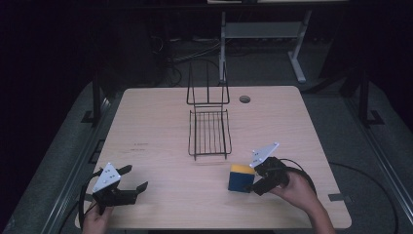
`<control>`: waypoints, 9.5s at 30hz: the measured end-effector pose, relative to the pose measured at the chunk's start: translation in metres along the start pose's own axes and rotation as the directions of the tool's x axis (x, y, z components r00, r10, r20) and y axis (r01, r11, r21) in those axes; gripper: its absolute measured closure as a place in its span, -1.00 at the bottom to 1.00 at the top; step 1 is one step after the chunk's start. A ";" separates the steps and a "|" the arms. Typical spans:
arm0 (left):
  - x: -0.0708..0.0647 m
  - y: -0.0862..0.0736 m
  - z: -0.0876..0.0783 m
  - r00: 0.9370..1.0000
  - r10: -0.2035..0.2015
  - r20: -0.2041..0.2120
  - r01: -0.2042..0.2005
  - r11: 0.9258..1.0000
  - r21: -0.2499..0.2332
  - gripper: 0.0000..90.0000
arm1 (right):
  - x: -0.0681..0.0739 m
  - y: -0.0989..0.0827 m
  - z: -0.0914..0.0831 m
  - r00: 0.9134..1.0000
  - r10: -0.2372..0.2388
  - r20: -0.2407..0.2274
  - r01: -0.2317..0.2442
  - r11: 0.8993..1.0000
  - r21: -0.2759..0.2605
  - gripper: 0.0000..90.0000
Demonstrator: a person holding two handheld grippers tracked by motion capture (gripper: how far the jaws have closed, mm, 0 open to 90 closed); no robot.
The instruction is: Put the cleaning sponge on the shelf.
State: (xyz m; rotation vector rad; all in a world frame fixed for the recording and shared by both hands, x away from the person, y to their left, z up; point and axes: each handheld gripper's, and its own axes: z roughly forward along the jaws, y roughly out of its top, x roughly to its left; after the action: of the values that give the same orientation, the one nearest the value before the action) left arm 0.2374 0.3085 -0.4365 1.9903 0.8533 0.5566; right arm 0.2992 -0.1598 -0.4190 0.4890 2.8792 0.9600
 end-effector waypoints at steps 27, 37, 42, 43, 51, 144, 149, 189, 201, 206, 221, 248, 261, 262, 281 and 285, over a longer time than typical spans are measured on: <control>0.000 0.000 0.000 1.000 -0.007 -0.001 0.007 1.000 -0.001 -0.64 | 0.000 0.002 -0.001 0.998 -0.032 -0.050 0.031 0.999 -0.020 0.24; 0.000 0.000 0.000 1.000 -0.004 0.000 0.004 1.000 -0.002 -0.64 | -0.003 0.006 -0.001 0.997 -0.034 -0.066 0.033 0.999 -0.015 0.24; 0.000 0.000 -0.001 1.000 -0.005 -0.001 0.005 1.000 -0.002 -0.64 | -0.005 0.013 -0.004 0.997 -0.039 -0.066 0.038 0.999 -0.018 0.24; 0.000 0.000 -0.001 1.000 -0.005 -0.001 0.005 1.000 -0.002 -0.64 | -0.006 0.014 -0.005 0.997 -0.040 -0.071 0.038 0.999 -0.021 0.24; 0.001 0.001 -0.001 1.000 -0.001 0.002 0.001 1.000 -0.001 -0.64 | -0.009 0.026 -0.005 0.994 -0.068 -0.084 0.067 0.998 -0.014 0.24; 0.004 0.000 -0.003 1.000 -0.019 0.000 0.019 1.000 -0.020 -0.64 | -0.111 0.114 0.004 0.996 -0.048 -0.078 0.045 0.998 -0.038 0.24; 0.004 0.000 -0.003 1.000 -0.017 0.000 0.017 1.000 -0.018 -0.64 | -0.119 0.117 0.006 0.996 -0.041 -0.074 0.037 0.998 -0.053 0.24; 0.005 -0.001 -0.002 1.000 -0.016 0.002 0.016 1.000 -0.014 -0.64 | -0.147 0.116 0.036 0.998 0.017 -0.062 -0.017 1.000 -0.010 0.24; 0.005 -0.001 -0.003 1.000 -0.021 0.002 0.021 1.000 -0.018 -0.64 | -0.147 0.116 0.042 0.998 0.009 -0.059 -0.009 1.000 0.004 0.24; 0.005 -0.001 -0.003 1.000 -0.019 0.001 0.019 1.000 -0.018 -0.64 | -0.147 0.116 0.042 0.998 0.015 -0.064 -0.015 1.000 0.006 0.22; 0.005 -0.001 -0.003 1.000 -0.020 -0.003 0.020 1.000 -0.021 -0.64 | -0.147 0.116 0.043 0.998 0.023 -0.060 -0.022 1.000 0.010 0.09; 0.008 -0.002 -0.003 1.000 -0.020 -0.006 0.020 1.000 -0.011 -0.64 | -0.143 0.114 0.038 0.998 0.041 -0.052 -0.041 0.999 0.001 -0.22; 0.007 -0.001 -0.001 1.000 -0.018 -0.003 0.018 1.000 -0.010 -0.64 | -0.141 0.109 0.033 0.998 0.048 -0.037 -0.048 0.999 -0.009 -0.35; 0.006 -0.001 -0.001 1.000 -0.018 -0.003 0.018 1.000 -0.010 -0.64 | -0.141 0.109 0.033 0.998 0.049 -0.037 -0.049 0.999 -0.009 -0.35; 0.007 -0.001 0.002 1.000 -0.025 0.001 0.025 1.000 -0.009 -0.64 | -0.139 0.102 0.025 0.998 0.058 -0.032 -0.059 0.998 -0.023 -0.44; 0.008 -0.002 0.001 1.000 -0.029 0.001 0.029 1.000 -0.008 -0.64 | -0.138 0.101 0.022 0.998 0.062 -0.029 -0.063 0.998 -0.025 -0.46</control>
State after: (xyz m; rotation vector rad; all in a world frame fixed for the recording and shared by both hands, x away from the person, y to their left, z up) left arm 0.2430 0.3142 -0.4381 1.9681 0.8767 0.5416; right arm 0.4613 -0.1150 -0.3817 0.5714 2.8882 1.0195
